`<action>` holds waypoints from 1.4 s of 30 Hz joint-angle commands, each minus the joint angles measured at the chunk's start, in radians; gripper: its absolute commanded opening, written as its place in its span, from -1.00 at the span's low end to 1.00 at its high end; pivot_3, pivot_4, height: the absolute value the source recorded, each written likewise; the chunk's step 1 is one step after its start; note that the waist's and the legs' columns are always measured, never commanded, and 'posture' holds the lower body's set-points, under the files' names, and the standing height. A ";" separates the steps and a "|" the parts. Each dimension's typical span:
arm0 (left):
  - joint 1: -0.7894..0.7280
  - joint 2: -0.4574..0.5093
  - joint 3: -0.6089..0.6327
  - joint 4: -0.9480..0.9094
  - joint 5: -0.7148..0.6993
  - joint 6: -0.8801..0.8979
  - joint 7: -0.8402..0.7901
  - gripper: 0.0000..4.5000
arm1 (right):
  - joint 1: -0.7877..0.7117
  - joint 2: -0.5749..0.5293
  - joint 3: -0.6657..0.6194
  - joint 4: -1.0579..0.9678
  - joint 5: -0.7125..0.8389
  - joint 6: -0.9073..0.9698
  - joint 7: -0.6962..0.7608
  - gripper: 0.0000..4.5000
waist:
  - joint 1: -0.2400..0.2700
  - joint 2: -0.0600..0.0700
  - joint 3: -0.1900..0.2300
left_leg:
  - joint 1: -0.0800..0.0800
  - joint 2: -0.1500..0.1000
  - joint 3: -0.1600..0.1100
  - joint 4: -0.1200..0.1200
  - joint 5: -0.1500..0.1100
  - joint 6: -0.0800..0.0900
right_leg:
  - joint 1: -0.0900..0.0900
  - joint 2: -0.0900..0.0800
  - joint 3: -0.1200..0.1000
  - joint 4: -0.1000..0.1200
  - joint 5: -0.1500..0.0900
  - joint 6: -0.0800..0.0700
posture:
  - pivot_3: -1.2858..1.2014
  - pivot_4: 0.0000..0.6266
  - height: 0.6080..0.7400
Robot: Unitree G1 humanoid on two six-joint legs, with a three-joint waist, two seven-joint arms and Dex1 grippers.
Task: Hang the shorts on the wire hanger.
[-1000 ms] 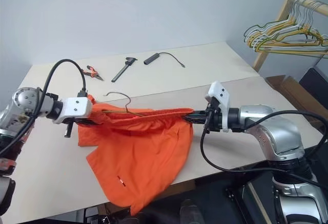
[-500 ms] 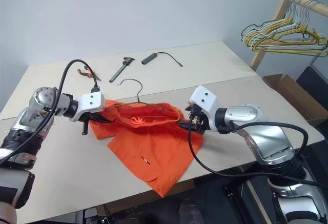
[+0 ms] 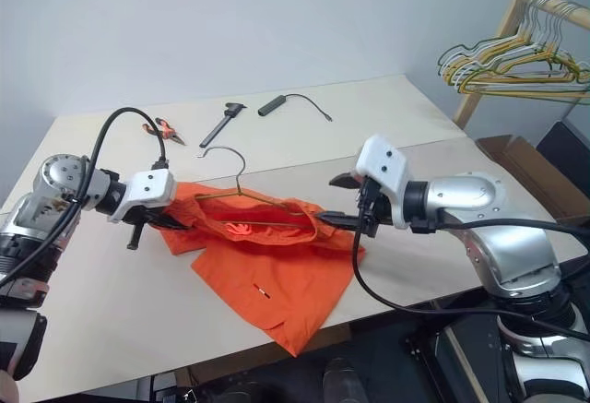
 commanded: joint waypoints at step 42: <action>-0.063 0.059 0.141 -0.007 -0.098 0.030 -0.020 0.56 | -0.225 0.478 0.247 0.560 -0.266 -0.443 0.018 -1.00 | -0.060 -0.002 -0.002 | 0.000 -0.001 -0.002 0.000 0.005 -0.008 | -0.003 0.001 -0.001 0.006 0.000 0.000 | -0.06 -0.86 1.00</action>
